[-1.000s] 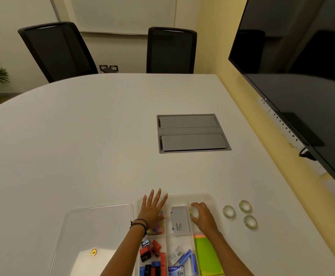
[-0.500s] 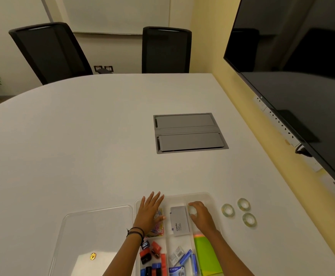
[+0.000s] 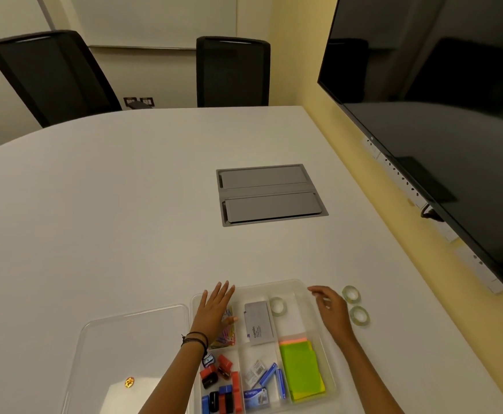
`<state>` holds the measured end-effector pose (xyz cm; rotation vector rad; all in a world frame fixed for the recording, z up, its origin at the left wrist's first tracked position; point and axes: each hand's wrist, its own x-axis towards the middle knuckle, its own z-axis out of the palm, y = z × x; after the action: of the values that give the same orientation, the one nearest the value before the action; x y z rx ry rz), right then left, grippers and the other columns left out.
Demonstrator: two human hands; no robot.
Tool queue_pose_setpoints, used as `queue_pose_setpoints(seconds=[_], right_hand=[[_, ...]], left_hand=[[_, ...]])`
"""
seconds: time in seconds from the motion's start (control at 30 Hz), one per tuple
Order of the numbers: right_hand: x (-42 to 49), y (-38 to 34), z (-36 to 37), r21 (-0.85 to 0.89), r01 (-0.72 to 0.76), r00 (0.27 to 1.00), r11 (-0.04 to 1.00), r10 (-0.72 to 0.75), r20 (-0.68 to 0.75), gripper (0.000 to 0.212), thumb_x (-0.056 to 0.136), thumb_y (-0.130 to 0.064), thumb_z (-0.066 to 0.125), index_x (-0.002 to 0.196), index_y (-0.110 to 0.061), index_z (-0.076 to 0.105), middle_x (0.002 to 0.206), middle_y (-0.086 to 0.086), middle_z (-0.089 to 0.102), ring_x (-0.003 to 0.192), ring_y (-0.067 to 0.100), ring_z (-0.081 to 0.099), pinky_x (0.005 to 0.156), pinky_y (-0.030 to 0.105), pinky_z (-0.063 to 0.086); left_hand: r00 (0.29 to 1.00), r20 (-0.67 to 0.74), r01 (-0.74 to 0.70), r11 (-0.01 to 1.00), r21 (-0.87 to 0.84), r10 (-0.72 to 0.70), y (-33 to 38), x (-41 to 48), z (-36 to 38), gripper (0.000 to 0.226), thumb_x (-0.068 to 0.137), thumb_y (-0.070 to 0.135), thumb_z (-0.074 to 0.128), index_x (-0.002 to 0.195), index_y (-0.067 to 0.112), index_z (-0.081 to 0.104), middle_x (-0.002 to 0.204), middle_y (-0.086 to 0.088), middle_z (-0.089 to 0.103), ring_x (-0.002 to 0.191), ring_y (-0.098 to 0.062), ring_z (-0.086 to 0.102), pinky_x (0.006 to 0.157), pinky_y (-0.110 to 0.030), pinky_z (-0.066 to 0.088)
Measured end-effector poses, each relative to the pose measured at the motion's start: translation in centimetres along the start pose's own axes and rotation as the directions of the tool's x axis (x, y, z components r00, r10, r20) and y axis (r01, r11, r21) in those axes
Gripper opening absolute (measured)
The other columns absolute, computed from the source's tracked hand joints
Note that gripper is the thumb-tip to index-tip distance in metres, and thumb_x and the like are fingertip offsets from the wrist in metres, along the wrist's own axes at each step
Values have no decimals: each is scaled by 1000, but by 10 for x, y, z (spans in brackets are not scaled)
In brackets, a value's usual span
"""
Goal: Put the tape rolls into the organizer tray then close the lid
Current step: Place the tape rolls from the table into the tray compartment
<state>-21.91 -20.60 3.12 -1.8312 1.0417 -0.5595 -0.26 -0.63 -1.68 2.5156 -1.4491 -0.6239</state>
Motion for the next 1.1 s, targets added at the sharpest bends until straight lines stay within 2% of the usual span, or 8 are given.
queue_pose_setpoints(seconds=[0.07, 0.17, 0.3, 0.4, 0.47, 0.57, 0.73, 1.1], right_hand=[[1, 7, -12, 4, -23, 998, 1000, 23, -62, 29, 89, 10, 48, 95, -11, 66, 97, 4, 67, 88, -1, 62, 70, 1, 45], [1, 27, -24, -24, -66, 991, 998, 63, -115, 23, 88, 13, 48, 96, 0, 65, 98, 12, 66, 95, 22, 61, 69, -1, 45], [-1, 54, -30, -124, -139, 987, 983, 128, -94, 25, 82, 21, 50, 98, 7, 64, 109, 24, 64, 104, 32, 57, 72, -7, 40], [2, 60, -31, -175, -154, 988, 972, 147, -49, 29, 80, 22, 52, 104, 8, 61, 115, 25, 61, 114, 38, 54, 92, 13, 41], [5, 59, -30, -227, -126, 992, 966, 128, -6, 33, 81, 20, 53, 111, 8, 58, 120, 25, 60, 118, 39, 53, 102, 33, 38], [13, 54, -26, -307, -63, 992, 950, 92, 82, 40, 83, 18, 50, 121, 5, 54, 130, 25, 53, 127, 37, 46, 109, 40, 35], [17, 47, -22, -479, -10, 958, 878, 145, 246, 51, 86, 10, 47, 134, -9, 47, 147, 20, 33, 137, 32, 33, 112, 39, 33], [-11, 53, -12, -565, 21, 967, 825, 126, 221, 55, 83, 17, 42, 133, -8, 47, 150, 15, 30, 140, 29, 26, 114, 35, 29]], left_hand=[[1000, 21, 11, 1000, 16, -11, 1, 1, 0, 77, 94, 44, 46, 149, 17, -1, 159, -12, -7, 147, -31, -5, 119, -48, -5], [996, 77, 30, 999, 41, -34, 4, 3, -4, 79, 95, 44, 45, 148, 17, -7, 159, -12, -13, 147, -30, -9, 119, -49, -5], [994, 105, 37, 998, 44, -41, 8, 5, -9, 79, 95, 42, 45, 148, 17, -8, 159, -10, -14, 147, -28, -10, 119, -49, -5], [993, 106, 37, 998, 59, -43, 9, 3, -10, 78, 96, 41, 44, 148, 17, -8, 159, -10, -14, 147, -27, -11, 119, -49, -5], [993, 107, 38, 997, 65, -44, 9, 3, -10, 77, 96, 41, 44, 148, 17, -8, 159, -10, -15, 147, -28, -11, 119, -49, -5], [992, 116, 34, 997, 73, -43, 9, 4, -9, 77, 96, 41, 43, 148, 17, -9, 159, -10, -16, 147, -29, -12, 119, -49, -5], [993, 115, 30, 998, 58, -36, 8, 4, -8, 78, 96, 41, 44, 148, 17, -9, 158, -12, -16, 147, -30, -12, 118, -50, -6], [992, 120, 20, 999, 50, -26, 10, 4, -5, 78, 96, 42, 44, 148, 18, -9, 158, -11, -16, 147, -30, -12, 118, -50, -7]])
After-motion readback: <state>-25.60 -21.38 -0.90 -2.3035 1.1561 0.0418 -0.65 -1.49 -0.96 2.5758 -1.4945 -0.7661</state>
